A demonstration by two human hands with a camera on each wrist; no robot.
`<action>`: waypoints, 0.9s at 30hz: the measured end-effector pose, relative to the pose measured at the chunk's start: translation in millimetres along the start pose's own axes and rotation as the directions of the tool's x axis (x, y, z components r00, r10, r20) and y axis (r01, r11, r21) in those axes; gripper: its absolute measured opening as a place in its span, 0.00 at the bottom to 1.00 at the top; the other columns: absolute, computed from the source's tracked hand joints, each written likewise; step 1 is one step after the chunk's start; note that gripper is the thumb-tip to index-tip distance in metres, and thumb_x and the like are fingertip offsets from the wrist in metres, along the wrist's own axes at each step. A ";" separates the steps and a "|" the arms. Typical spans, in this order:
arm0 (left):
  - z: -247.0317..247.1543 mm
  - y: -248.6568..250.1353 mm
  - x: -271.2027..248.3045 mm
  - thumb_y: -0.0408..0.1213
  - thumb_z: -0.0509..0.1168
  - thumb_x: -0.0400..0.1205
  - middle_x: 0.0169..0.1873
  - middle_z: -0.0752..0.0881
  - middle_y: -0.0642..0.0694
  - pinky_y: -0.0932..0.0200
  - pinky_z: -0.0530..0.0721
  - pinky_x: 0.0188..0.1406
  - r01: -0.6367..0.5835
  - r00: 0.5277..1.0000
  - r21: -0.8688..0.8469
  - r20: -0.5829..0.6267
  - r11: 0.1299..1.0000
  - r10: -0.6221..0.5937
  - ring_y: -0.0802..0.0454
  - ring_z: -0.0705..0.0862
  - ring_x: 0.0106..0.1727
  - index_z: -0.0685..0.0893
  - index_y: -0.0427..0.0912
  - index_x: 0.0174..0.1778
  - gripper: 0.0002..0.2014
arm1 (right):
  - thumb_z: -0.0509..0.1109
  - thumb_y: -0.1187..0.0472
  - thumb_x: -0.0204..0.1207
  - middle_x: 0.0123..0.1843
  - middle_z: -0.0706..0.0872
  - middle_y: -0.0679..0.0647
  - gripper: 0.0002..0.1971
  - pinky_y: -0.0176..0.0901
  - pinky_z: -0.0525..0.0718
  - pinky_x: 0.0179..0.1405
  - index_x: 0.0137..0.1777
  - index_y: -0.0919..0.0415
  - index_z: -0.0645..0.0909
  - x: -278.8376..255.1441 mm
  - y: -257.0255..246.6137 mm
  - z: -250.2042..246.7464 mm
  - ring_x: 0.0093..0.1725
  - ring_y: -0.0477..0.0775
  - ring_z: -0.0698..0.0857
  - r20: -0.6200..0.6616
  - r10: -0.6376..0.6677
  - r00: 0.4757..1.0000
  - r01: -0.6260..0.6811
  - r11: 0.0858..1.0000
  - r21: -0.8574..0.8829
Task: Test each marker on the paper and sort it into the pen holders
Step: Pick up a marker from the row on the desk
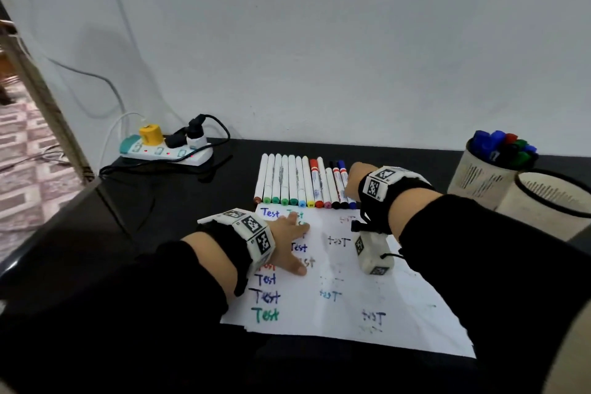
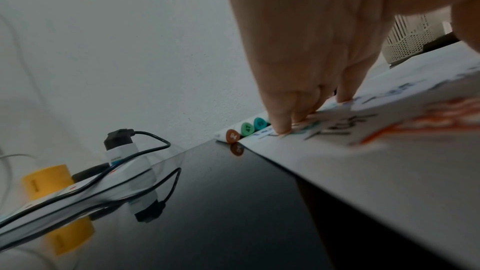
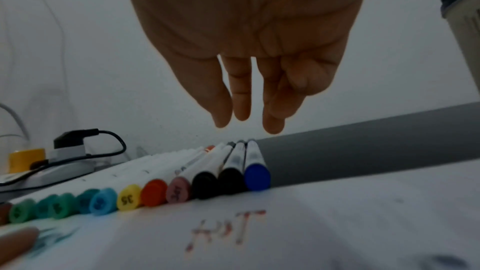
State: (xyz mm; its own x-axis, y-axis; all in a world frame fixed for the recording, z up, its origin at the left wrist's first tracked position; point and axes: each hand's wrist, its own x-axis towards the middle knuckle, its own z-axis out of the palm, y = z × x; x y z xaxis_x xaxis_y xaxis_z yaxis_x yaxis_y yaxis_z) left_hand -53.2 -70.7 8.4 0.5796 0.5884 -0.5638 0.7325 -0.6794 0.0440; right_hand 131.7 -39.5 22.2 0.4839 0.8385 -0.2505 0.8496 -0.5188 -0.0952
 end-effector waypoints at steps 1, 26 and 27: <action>-0.2 -0.7 0.6 0.55 0.63 0.79 0.82 0.38 0.47 0.43 0.51 0.79 -0.004 1.000 -0.004 0.000 1.000 0.004 0.47 0.44 0.83 0.41 0.49 0.83 0.44 | 0.67 0.57 0.76 0.36 0.81 0.55 0.08 0.50 0.84 0.54 0.41 0.61 0.75 2.6 -1.6 4.0 0.44 0.59 0.84 0.006 0.004 1.000 -0.004 1.000 -0.013; -0.9 -1.3 -15.0 0.55 0.63 0.80 0.83 0.49 0.51 0.50 0.58 0.78 0.019 0.988 -0.161 -0.150 0.987 -0.043 0.49 0.56 0.82 0.44 0.52 0.83 0.42 | 0.61 0.56 0.82 0.33 0.75 0.54 0.12 0.39 0.72 0.28 0.38 0.61 0.75 -55.6 34.6 -42.2 0.29 0.51 0.73 -0.035 0.098 0.995 -0.080 0.938 0.338; -3.3 -1.5 -18.8 0.55 0.63 0.80 0.83 0.52 0.51 0.50 0.60 0.78 0.020 0.979 -0.218 -0.196 0.976 -0.064 0.49 0.58 0.81 0.45 0.53 0.83 0.42 | 0.60 0.59 0.83 0.33 0.73 0.53 0.08 0.37 0.72 0.24 0.43 0.60 0.74 -62.5 34.2 -46.1 0.29 0.49 0.71 -0.028 0.060 0.998 -0.045 0.924 0.379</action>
State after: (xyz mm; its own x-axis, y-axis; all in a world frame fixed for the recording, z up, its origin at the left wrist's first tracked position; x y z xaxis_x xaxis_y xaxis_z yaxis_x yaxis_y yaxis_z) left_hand -64.1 -79.3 21.6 0.5902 0.7052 -0.3930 0.8043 -0.5555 0.2111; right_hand 140.2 -101.9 79.0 0.5399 0.8101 -0.2287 0.6837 -0.5805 -0.4422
